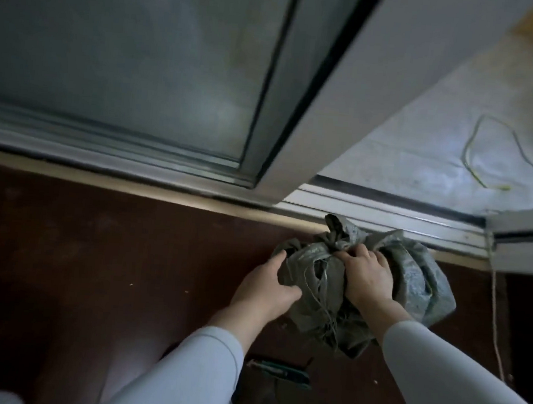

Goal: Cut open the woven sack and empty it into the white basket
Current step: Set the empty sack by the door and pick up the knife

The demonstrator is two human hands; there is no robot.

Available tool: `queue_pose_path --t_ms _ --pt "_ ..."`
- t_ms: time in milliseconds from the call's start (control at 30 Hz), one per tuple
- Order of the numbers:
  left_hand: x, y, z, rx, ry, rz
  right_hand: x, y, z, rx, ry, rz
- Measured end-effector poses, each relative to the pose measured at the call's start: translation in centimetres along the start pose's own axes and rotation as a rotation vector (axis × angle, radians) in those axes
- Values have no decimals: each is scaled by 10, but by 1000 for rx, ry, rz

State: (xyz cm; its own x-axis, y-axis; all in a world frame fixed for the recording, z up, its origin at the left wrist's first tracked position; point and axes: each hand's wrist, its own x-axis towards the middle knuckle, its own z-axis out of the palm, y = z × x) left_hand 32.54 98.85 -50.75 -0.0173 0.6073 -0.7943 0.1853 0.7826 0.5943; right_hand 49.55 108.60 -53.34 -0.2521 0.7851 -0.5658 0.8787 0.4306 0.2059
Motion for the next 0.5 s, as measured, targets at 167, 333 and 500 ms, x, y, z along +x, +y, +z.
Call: queue_pose_path --t_ms 167,333,500 --pt "18 14 40 89 -64 7 -2 52 22 -53 52 69" --pt "24 10 58 149 -100 6 -6 79 44 -60 24 179" --pt "25 1 57 202 -81 -15 -15 83 59 22 -130 337"
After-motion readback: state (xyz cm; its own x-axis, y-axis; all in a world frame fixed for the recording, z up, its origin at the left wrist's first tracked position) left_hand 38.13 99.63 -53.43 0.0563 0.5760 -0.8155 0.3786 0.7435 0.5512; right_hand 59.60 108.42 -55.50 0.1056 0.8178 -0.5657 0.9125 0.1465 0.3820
